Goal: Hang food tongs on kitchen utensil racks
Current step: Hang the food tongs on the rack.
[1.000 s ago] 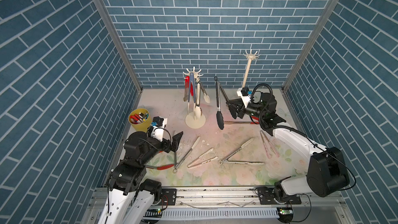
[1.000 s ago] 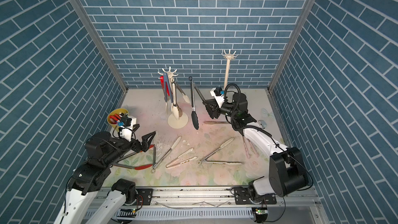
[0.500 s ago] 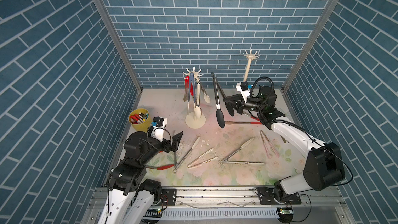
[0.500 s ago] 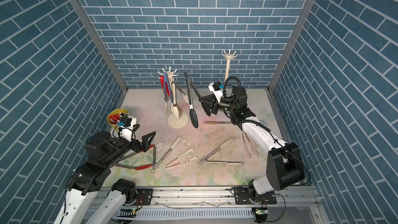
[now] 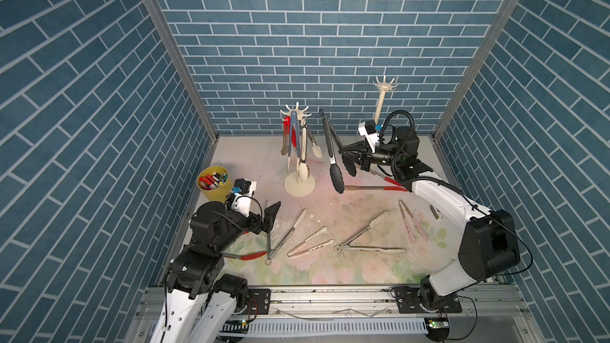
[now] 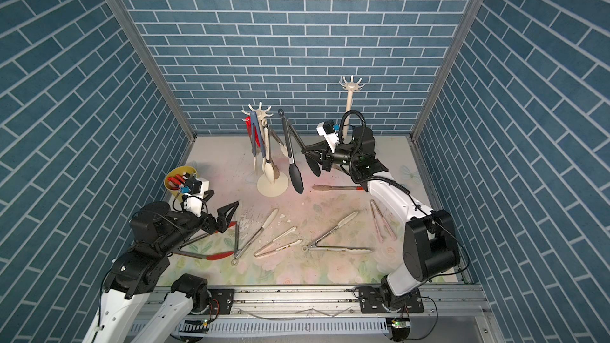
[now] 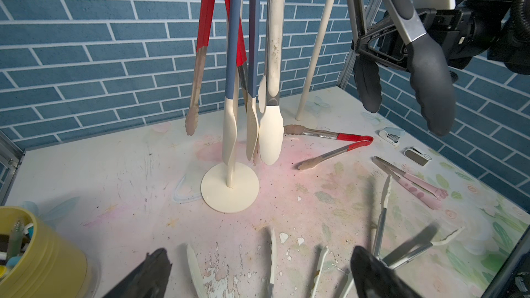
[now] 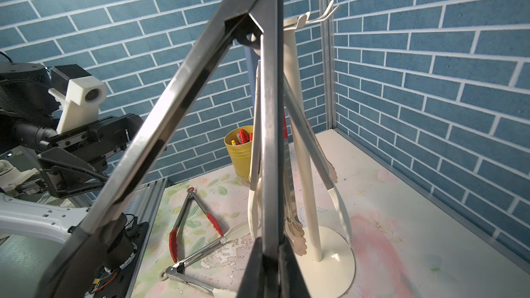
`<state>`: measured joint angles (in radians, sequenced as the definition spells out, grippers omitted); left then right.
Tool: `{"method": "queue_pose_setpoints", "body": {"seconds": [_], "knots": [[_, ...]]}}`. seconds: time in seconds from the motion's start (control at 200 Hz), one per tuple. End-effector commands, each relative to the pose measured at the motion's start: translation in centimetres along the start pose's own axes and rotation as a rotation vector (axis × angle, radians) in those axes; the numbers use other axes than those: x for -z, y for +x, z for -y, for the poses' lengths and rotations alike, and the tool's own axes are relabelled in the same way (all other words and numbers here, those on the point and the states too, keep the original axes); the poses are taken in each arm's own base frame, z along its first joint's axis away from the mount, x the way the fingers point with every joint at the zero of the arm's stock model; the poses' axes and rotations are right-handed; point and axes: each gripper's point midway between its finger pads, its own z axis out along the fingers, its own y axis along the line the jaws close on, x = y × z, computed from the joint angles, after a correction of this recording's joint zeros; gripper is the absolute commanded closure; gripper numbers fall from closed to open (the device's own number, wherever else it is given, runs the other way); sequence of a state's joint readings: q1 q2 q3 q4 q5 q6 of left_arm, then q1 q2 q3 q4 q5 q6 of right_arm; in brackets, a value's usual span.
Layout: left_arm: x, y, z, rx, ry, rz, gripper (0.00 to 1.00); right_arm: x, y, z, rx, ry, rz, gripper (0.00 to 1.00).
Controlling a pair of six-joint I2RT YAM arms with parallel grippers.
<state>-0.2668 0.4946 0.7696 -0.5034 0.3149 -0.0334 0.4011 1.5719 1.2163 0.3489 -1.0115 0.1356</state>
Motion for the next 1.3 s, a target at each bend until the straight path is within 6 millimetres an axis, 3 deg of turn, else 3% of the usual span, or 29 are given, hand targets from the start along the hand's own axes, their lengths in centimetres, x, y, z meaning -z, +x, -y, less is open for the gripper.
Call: {"method": "queue_pose_setpoints", "body": {"seconds": [0.0,0.775,1.295], "knots": [[0.0,0.3,0.2,-0.007,0.011,-0.003,0.01,-0.4,-1.0,-0.7,-0.007,-0.052,0.002,1.00],[0.1,0.2,0.2,-0.006,0.010,0.003,0.01,-2.7,0.1,0.0,-0.043,-0.088,-0.034,1.00],[0.2,0.1,0.3,-0.009,0.010,0.006,0.01,-3.5,0.9,-0.5,-0.052,-0.121,-0.075,1.00]]}}
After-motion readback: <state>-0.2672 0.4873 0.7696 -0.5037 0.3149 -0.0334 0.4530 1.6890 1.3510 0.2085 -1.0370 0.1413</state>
